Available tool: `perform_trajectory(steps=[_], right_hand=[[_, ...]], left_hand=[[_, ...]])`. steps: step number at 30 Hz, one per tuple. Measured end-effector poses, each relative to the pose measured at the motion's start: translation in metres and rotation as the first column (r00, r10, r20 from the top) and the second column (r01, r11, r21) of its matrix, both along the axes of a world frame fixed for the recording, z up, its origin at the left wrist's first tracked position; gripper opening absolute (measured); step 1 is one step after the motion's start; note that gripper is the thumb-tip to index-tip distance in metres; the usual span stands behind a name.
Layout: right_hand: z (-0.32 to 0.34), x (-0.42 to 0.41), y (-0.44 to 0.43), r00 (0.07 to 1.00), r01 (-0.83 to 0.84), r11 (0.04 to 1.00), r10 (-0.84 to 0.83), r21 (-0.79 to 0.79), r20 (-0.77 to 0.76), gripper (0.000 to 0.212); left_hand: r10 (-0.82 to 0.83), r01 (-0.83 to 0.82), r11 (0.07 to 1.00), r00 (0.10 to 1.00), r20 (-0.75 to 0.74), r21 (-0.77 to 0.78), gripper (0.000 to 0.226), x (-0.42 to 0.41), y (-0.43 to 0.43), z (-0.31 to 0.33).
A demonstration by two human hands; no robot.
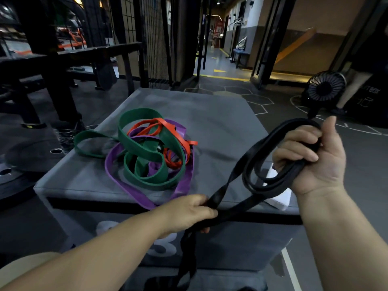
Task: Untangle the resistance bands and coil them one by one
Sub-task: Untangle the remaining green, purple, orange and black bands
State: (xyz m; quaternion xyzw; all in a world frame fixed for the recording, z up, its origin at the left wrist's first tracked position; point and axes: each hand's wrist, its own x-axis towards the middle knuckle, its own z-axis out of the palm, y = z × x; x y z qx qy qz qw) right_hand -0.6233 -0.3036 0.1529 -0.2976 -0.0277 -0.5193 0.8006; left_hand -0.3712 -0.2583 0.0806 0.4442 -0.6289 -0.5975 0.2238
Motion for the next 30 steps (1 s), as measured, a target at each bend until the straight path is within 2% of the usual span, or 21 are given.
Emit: perform_trajectory(steps=[5,9,12,15,17,19,22,24,30], right_hand=[[0.004,-0.013,0.003,0.979,0.204,0.978,-0.203,0.034,-0.02,0.031],[0.01,-0.026,0.008,0.946,0.323,0.945,-0.321,0.057,-0.038,0.031],[0.01,-0.036,0.007,0.963,0.27,0.96,-0.269,0.069,-0.023,0.034],[0.01,-0.046,0.005,0.996,0.086,0.995,-0.085,0.046,-0.02,0.043],[0.009,-0.053,0.005,0.999,0.019,0.999,-0.017,0.043,-0.047,0.049],[0.006,-0.059,0.005,0.998,-0.015,0.999,0.018,0.046,-0.058,0.051],[0.0,-0.064,0.004,0.996,-0.027,0.998,0.032,0.06,-0.084,0.054],[-0.003,-0.065,0.002,0.995,-0.014,0.997,0.021,0.079,-0.1,0.055],[-0.011,-0.058,-0.003,0.999,0.028,0.993,-0.024,0.119,-0.034,0.047]], left_hand=[[0.026,-0.022,0.987,0.999,-0.02,0.157,0.012,-0.001,-0.001,-0.004],[-0.001,-0.012,0.996,0.989,0.147,0.09,0.038,-0.001,-0.003,-0.01],[0.1,-0.097,0.995,0.977,0.189,-0.025,0.04,-0.002,-0.004,-0.01],[0.313,-0.31,0.949,0.948,0.053,-0.06,0.035,0.003,-0.011,-0.004],[0.423,-0.427,0.904,0.9,-0.106,-0.014,0.032,0.012,-0.015,0.005],[0.464,-0.463,0.884,0.845,-0.265,0.069,0.031,0.022,-0.017,0.013],[0.48,-0.401,0.877,0.731,-0.485,0.263,0.028,0.031,-0.018,0.021],[0.481,-0.36,0.877,0.682,-0.551,0.32,0.024,0.033,-0.02,0.024],[0.394,-0.152,0.903,0.668,-0.631,0.403,0.021,0.034,-0.018,0.017]])
